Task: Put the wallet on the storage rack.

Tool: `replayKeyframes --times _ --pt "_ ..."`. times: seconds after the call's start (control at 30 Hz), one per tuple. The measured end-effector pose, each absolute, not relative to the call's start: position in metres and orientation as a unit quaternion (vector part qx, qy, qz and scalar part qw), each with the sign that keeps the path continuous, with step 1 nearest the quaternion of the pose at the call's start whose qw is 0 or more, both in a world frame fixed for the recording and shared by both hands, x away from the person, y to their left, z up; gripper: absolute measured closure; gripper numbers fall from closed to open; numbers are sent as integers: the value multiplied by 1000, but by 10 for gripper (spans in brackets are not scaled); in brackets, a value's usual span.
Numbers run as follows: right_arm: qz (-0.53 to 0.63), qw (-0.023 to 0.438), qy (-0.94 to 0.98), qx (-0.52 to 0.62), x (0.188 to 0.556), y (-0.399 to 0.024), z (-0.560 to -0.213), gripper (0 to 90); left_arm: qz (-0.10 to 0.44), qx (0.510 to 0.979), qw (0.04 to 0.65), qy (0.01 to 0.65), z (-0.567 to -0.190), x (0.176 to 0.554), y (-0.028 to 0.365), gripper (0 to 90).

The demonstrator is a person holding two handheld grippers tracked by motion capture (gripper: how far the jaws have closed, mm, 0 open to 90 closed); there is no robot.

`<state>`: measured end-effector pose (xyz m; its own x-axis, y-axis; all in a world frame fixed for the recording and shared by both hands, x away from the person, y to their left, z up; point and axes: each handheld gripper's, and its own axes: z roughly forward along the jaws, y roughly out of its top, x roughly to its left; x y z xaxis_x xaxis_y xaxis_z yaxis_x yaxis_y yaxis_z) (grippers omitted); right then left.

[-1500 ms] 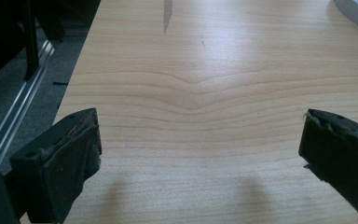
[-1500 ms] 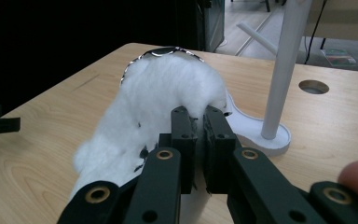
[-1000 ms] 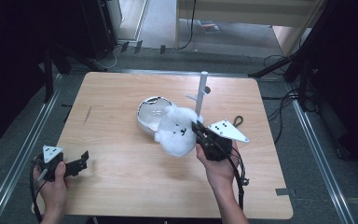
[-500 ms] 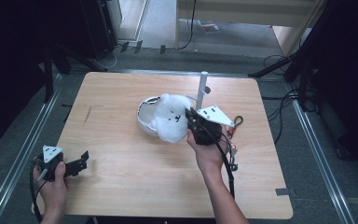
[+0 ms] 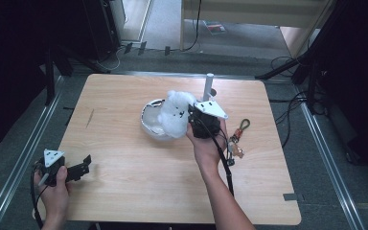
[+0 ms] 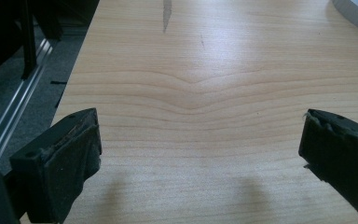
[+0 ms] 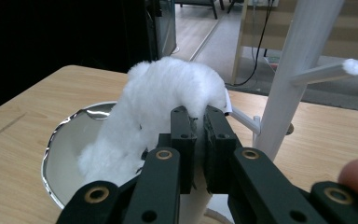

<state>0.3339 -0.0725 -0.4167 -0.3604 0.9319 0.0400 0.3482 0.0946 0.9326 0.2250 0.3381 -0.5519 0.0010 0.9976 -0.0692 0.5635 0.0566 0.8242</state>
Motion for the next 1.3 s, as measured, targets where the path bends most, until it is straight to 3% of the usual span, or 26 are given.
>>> replayKeyframes --times 0.77,1.13,1.3 --pt "448 343 641 520 351 -35 -431 841 308 613 352 636 -552 225 338 0" --pt "494 267 653 508 345 -44 -429 692 309 614 351 636 -552 226 338 0" --pt "495 237 672 497 341 -43 -433 665 310 614 350 636 -552 226 337 1"
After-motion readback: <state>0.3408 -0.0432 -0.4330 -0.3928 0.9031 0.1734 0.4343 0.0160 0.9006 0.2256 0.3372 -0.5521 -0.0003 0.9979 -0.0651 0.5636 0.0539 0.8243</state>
